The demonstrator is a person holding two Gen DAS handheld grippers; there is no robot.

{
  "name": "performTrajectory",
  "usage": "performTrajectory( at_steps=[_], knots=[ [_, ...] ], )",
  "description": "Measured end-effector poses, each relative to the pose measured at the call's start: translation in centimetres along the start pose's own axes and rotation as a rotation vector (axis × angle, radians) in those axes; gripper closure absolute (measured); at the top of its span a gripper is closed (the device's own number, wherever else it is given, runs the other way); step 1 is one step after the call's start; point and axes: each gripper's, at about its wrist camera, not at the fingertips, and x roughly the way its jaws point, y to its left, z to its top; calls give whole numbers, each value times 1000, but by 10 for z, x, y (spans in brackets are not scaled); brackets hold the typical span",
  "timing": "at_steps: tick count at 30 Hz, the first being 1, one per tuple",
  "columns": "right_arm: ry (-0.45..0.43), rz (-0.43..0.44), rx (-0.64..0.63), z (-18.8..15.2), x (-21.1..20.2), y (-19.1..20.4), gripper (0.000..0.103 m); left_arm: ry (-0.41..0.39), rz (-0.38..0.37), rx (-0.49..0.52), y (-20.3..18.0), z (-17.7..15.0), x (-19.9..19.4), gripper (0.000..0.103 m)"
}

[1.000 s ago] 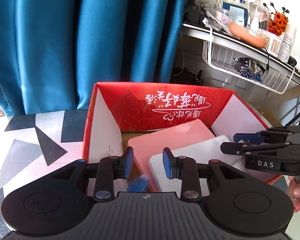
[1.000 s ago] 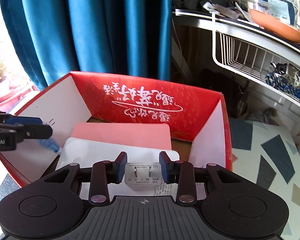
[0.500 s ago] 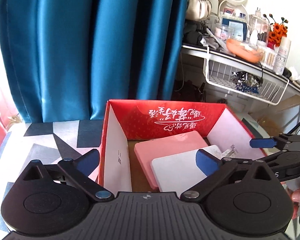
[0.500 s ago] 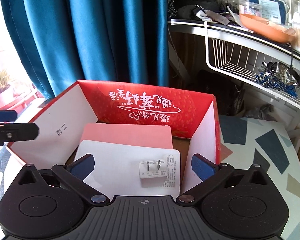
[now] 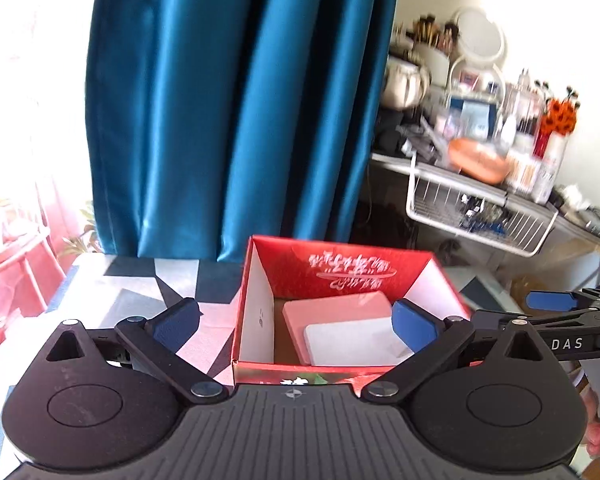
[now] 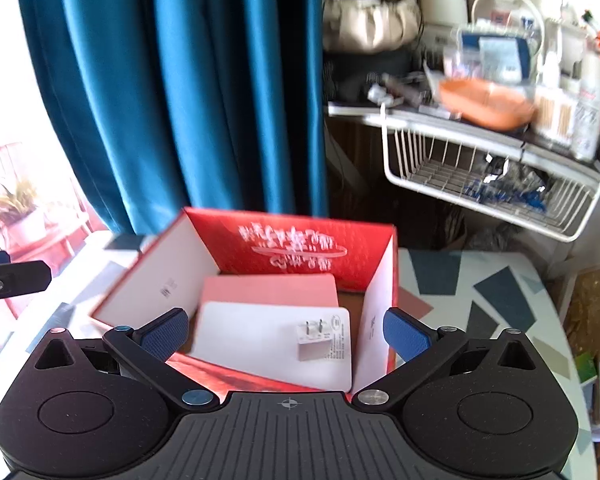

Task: Organize rigid objects

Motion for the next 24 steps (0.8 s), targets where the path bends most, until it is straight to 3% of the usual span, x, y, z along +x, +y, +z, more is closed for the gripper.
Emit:
performTrajectory(
  at_steps=[7, 9, 17, 24],
  knots=[
    [-124, 23, -5, 13, -99, 23, 0, -38, 80, 22, -15, 13, -81, 0],
    [-169, -7, -29, 15, -128, 33, 0, -75, 116, 29, -20, 15, -107, 0],
    [-269, 5, -38, 21, -233, 64, 0, -237, 141, 43, -37, 20, -207, 0],
    [-343, 2, -54, -6, -301, 90, 0, -245, 164, 78, -54, 3, -251, 0]
  ],
)
